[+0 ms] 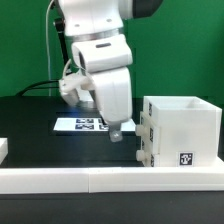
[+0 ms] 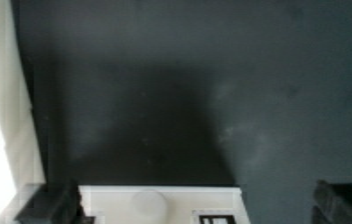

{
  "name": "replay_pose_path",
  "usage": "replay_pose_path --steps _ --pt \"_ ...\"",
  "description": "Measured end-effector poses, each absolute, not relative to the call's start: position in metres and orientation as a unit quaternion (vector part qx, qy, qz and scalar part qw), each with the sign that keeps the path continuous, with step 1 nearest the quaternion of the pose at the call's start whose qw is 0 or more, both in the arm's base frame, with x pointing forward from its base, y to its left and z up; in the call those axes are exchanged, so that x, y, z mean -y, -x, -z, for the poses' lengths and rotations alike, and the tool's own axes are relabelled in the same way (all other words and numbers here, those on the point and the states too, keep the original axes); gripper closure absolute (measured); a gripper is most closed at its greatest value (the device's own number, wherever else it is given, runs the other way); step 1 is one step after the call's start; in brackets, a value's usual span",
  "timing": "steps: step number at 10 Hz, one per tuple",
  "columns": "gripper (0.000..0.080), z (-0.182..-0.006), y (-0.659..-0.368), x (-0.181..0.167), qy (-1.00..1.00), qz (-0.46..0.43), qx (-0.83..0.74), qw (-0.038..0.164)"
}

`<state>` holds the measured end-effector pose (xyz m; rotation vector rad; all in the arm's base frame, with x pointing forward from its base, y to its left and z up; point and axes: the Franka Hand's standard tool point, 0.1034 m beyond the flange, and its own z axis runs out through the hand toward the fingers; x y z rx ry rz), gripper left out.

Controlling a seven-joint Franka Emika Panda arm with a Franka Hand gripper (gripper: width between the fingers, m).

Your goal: Assemble drawer

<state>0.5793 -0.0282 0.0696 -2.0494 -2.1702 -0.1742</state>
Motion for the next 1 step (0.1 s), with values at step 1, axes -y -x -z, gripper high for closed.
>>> replay_pose_path --steps 1 --pt "0.0151 -0.0732 -0.5688 0.0385 0.707 0.073 0.700 0.067"
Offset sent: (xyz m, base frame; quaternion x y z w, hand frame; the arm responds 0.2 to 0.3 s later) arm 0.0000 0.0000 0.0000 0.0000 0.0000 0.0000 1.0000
